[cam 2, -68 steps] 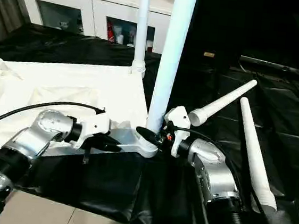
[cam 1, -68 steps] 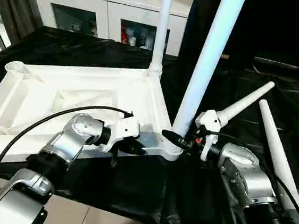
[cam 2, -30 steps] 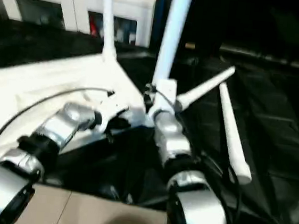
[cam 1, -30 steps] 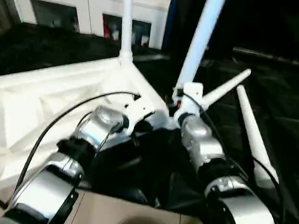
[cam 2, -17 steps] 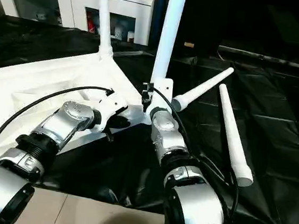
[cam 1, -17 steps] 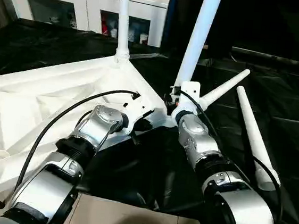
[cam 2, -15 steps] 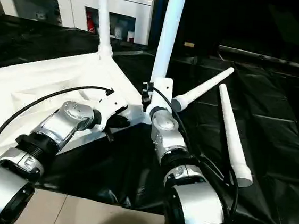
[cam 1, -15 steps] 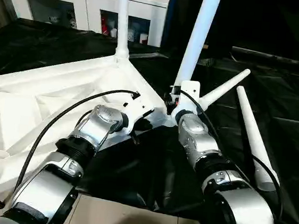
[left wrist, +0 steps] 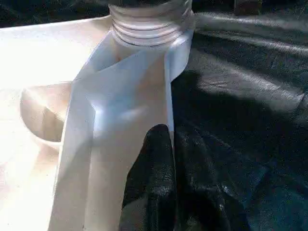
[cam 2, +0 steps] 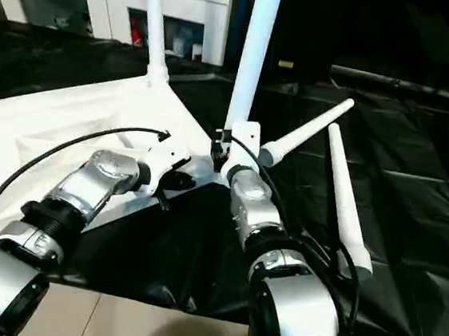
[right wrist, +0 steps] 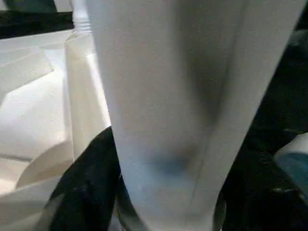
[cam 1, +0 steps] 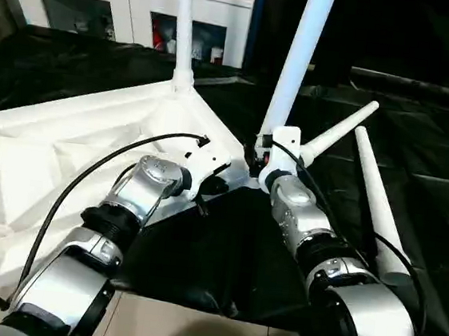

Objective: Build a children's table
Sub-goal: Insert table leg to table base

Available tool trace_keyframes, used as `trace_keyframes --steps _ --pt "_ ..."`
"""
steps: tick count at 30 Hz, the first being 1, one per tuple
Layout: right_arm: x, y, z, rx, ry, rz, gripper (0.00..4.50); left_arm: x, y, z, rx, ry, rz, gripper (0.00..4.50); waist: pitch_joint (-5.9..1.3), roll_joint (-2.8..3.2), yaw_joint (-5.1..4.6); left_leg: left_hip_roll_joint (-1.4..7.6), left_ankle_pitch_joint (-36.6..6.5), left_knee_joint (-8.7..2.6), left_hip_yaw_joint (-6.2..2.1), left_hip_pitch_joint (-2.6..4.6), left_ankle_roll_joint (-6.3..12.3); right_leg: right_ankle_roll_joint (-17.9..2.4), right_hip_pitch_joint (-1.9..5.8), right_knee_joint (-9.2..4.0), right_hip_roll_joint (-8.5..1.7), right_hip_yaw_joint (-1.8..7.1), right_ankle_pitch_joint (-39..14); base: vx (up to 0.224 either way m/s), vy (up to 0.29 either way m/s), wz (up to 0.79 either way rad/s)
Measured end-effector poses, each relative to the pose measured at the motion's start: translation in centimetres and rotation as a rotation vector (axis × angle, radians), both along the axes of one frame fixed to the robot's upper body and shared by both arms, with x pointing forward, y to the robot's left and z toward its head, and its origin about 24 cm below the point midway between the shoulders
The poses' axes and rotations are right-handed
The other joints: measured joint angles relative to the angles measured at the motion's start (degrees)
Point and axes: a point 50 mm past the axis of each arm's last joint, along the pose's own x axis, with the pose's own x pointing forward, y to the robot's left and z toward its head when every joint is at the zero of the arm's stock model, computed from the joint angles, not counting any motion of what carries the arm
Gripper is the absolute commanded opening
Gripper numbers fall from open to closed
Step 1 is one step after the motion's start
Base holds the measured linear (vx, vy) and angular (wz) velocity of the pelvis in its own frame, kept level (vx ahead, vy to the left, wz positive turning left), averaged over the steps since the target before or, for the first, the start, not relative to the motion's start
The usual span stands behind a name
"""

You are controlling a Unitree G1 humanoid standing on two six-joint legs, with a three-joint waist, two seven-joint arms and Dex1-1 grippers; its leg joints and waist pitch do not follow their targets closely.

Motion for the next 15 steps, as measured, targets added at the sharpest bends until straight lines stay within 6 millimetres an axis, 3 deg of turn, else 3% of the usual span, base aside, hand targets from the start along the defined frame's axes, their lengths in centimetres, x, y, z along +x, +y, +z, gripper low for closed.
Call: trace_keyframes --steps 9,15 --pt "-0.6 -1.3 -0.1 0.027 -0.065 0.138 3.90 -0.1 0.4 0.7 -0.005 -0.045 -0.050 0.00 0.26 0.33 0.28 0.07 0.53 0.19 0.40 -1.11 0.50 -0.04 -1.32 0.60 -0.02 0.11 -0.08 0.000 0.000 0.00" --pt "-2.7 -4.0 0.7 -0.006 -0.087 0.416 4.41 -0.8 1.6 0.4 -0.004 -0.042 -0.126 0.00 0.27 0.32 0.89 0.20 0.67 0.26 0.62 -0.99 0.72 -0.07 -1.34 0.82 -0.02 0.14 -0.10 0.000 0.000 0.00"
